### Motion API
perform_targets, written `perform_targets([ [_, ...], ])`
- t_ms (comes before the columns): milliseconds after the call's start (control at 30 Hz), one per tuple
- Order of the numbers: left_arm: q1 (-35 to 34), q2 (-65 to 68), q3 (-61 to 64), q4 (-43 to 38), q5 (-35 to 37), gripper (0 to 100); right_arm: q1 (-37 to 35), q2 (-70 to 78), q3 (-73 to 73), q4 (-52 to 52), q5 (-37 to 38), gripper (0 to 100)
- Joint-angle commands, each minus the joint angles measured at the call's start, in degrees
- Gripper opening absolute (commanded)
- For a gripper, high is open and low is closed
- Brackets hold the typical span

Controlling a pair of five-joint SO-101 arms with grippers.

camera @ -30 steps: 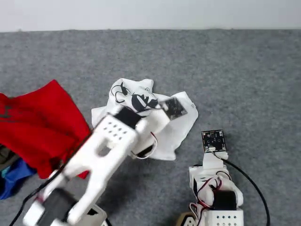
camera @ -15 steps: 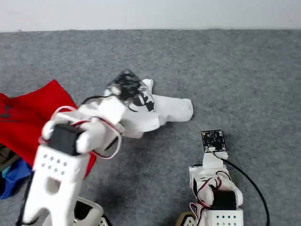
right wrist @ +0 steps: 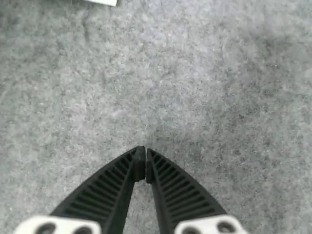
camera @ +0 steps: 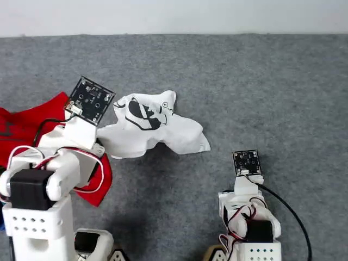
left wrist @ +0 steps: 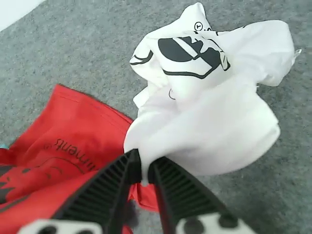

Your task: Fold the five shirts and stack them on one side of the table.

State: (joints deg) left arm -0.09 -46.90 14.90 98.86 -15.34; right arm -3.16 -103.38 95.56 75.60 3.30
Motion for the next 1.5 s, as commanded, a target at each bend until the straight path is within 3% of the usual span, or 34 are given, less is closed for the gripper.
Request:
perform_targets([
  [0,-0.53,-0.79,-1.98,0.26,-0.26,1,-0.13,-0.40,0.88,-0.57,-0.35,1.1],
  [167,-0.53,-0.62,-1.80,0.26,-0.18,1,-0.13,-0.48,0.79,-1.63,1.05,1.1],
  [333,-0.70,-1.14,1.19,0.35,-0.18,1,2.07,-0.40,-1.23,-12.79,14.33,1.2],
  [433,-2.11,-1.14,1.36,0.79,-0.18,1,2.24,-0.04,-3.08,-17.71,16.09,1.2],
  [667,-6.95,-1.14,1.45,0.88,-0.44,1,-2.33,0.04,-4.66,-17.98,27.25,1.1],
  [867,-7.21,-1.14,1.45,0.88,-0.44,1,-4.09,3.03,-8.62,-17.71,36.04,0.9],
  [1000,-7.21,-1.14,1.45,0.88,-0.26,1,-4.09,16.22,-17.41,-16.84,36.57,0.9],
  [1267,-7.21,-1.14,1.54,1.05,-0.18,1,-5.58,56.57,-43.69,-11.21,37.45,1.2],
  [1367,-7.21,-1.14,1.63,1.05,-0.18,1,-7.16,68.88,-50.29,-11.03,44.04,2.3],
  [1467,-7.21,-1.14,1.63,1.14,-0.18,1,-9.36,79.16,-56.09,-12.00,41.85,3.2],
])
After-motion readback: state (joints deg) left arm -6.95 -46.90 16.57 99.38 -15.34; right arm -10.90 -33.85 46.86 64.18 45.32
